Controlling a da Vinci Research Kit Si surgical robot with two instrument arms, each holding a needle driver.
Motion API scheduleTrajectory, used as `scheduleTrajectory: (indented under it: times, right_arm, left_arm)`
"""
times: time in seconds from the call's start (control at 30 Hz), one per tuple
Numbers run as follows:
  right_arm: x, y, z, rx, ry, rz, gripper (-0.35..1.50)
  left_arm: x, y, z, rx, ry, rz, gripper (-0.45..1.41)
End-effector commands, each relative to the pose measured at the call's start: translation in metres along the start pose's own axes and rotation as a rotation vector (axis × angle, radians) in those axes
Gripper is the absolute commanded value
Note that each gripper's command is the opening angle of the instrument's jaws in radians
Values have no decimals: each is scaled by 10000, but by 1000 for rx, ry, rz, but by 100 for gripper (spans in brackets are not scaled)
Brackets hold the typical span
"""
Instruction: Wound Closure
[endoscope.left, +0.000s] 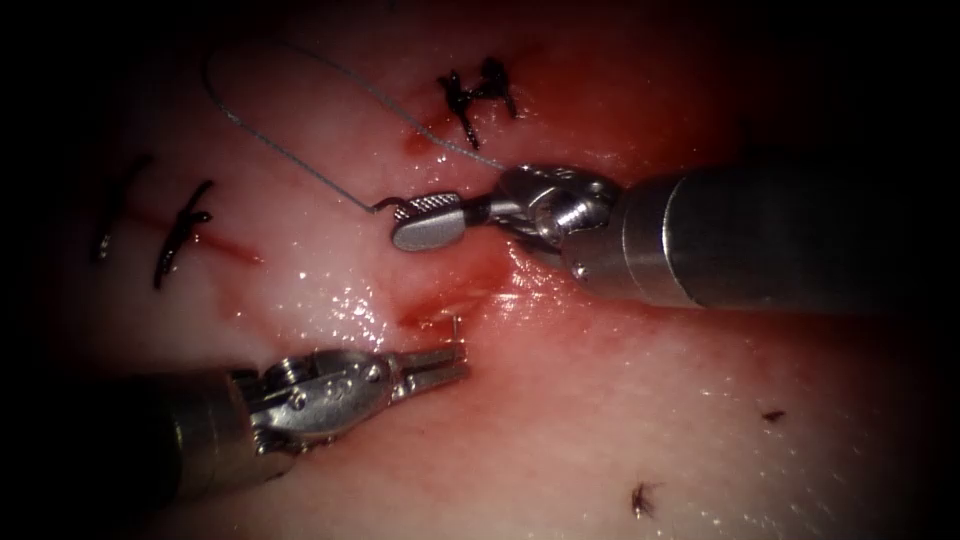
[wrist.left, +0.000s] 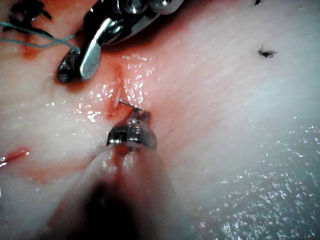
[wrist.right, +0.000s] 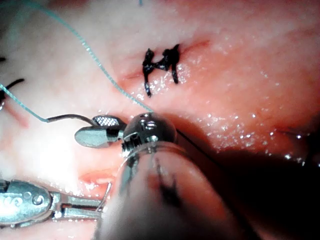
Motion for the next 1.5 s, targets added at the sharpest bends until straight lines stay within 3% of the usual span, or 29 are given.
scheduleTrajectory:
  times: [0.03, 0.13, 0.47, 0.73, 1.27, 1.3, 1.33, 1.4, 1.5]
  right_arm:
    - [-2, 10, 11, -20, 24, -67, 123]
    - [19, 22, 19, -126, 83, -258, 146]
    - [43, 14, 29, -201, 101, -523, 148]
    - [54, 5, 28, -207, 99, -574, 143]
    - [46, -4, 12, -246, 63, -602, 131]
    - [44, -5, 10, -244, 62, -602, 106]
    - [43, -6, 9, -239, 61, -603, 66]
    - [41, -10, 8, -239, 40, -602, -35]
    - [45, -16, 9, -247, 31, -592, -35]
  left_arm:
    - [-3, 6, 10, -2, -1, 0, 8]
    - [-2, 7, 9, -1, -1, -1, 7]
    - [-3, 6, 9, -3, -1, 6, 7]
    - [-3, 7, 8, -3, -1, 5, 7]
    - [-3, 8, 7, -3, -1, 11, 7]
    - [-3, 8, 7, -3, -1, 11, 7]
    - [-3, 8, 7, -3, -1, 11, 7]
    - [-3, 8, 7, -3, -1, 17, 7]
    - [-3, 8, 7, -3, -1, 17, 5]
